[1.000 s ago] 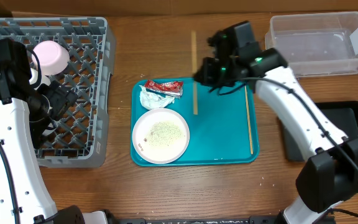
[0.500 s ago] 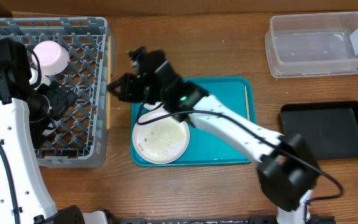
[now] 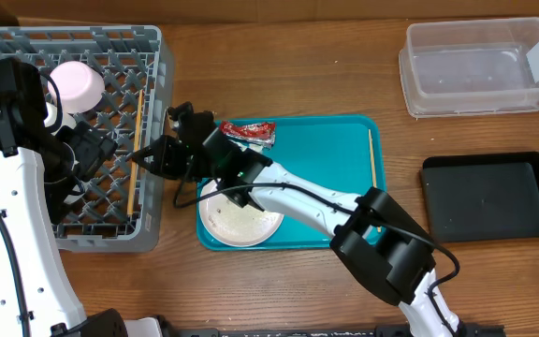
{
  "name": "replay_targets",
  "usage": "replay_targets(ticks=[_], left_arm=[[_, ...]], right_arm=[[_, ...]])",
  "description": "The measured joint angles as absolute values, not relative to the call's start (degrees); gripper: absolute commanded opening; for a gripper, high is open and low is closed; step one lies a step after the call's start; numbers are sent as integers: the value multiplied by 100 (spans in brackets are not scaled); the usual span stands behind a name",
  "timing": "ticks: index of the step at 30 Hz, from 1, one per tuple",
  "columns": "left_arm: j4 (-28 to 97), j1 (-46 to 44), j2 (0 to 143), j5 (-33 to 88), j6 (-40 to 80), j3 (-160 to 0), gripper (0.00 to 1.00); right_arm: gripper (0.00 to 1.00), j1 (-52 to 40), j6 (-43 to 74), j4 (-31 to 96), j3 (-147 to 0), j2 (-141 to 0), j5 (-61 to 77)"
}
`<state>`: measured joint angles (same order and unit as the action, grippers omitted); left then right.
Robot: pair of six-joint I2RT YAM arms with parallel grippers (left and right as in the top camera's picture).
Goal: Sort waste into correct bins and load items into the dishwasher
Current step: 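Carry the chopsticks left and drop them into the rack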
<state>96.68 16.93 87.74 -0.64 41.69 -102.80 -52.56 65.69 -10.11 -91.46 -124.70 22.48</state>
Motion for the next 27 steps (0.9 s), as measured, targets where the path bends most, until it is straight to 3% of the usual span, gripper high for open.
replay_targets(ticks=[24,27], left_arm=[[9666,1693,8774,-64,4169,-10280,100],[9668,1693,8774,-64,4167,-10280,100]], right_arm=[[5,-5684,6466,-1131,-9146,-12534,1765],[13,-5725,6460,-1234,-9146,-12634,1756]])
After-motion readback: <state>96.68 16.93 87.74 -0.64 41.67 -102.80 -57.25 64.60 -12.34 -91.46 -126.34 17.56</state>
